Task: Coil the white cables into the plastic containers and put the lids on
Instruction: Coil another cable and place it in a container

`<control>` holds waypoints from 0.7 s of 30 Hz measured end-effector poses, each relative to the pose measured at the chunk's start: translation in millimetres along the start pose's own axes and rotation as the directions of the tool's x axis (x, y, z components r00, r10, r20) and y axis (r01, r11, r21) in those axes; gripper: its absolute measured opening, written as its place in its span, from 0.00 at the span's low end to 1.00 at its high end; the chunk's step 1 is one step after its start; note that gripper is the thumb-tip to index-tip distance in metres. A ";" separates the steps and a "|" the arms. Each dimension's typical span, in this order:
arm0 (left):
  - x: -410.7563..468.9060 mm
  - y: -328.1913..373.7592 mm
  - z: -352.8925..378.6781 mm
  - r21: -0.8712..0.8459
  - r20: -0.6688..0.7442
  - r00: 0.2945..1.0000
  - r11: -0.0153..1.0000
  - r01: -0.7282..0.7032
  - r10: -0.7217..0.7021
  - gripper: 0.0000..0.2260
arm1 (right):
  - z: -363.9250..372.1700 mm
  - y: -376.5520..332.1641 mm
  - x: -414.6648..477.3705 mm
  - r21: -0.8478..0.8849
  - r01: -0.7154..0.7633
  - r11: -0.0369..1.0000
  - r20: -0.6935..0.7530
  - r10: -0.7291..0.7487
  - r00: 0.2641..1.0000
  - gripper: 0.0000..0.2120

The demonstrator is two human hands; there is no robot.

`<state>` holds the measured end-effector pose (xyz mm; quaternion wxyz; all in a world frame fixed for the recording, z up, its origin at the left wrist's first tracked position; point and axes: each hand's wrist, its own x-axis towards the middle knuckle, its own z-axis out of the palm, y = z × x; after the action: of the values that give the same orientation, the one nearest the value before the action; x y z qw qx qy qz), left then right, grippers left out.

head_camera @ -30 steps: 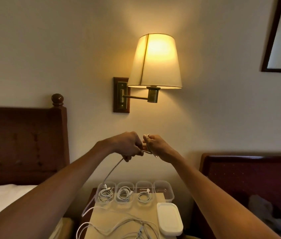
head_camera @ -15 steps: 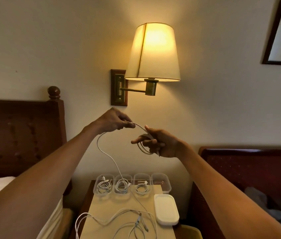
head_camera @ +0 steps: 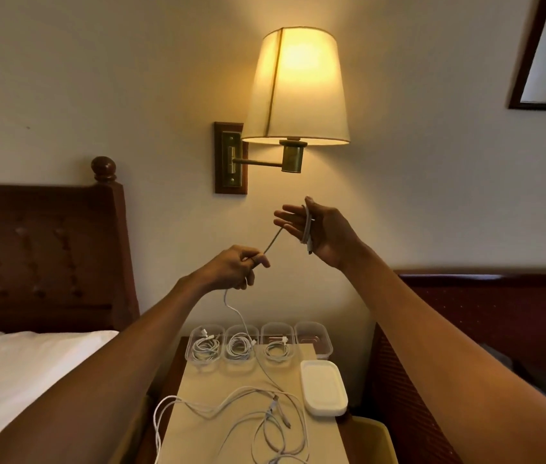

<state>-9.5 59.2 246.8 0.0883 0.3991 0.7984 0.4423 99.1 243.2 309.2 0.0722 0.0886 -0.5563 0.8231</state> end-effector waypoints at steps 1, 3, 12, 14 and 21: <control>-1.9 0.8 2.5 0.003 0.008 1.000 1.000 0.019 -0.019 0.13 | 2.5 -1.1 1.0 -0.001 -0.005 1.000 0.002 0.005 1.000 0.24; -4.0 3.7 8.3 0.036 0.007 0.999 0.998 0.044 -0.044 0.13 | 7.0 -0.1 3.6 0.001 -0.022 1.000 0.014 0.022 1.000 0.24; -14.2 54.4 20.4 0.324 0.221 0.971 0.946 0.020 -0.097 0.14 | 11.7 6.4 21.3 -0.094 0.036 0.995 -0.124 -0.048 0.991 0.23; -16.2 66.9 8.3 0.371 0.216 0.972 0.928 0.007 -0.094 0.13 | 1.6 8.0 20.2 -0.230 0.014 0.973 -0.173 -0.056 0.983 0.23; -16.5 94.1 -32.6 0.538 0.225 0.964 0.807 -0.243 0.140 0.09 | -4.5 33.2 7.2 -0.660 -0.097 0.745 -0.029 0.104 0.994 0.26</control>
<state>37.9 54.0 335.8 -0.0086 0.5231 0.8374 0.1582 84.6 235.1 279.2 0.0518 0.0312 -0.8153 0.5759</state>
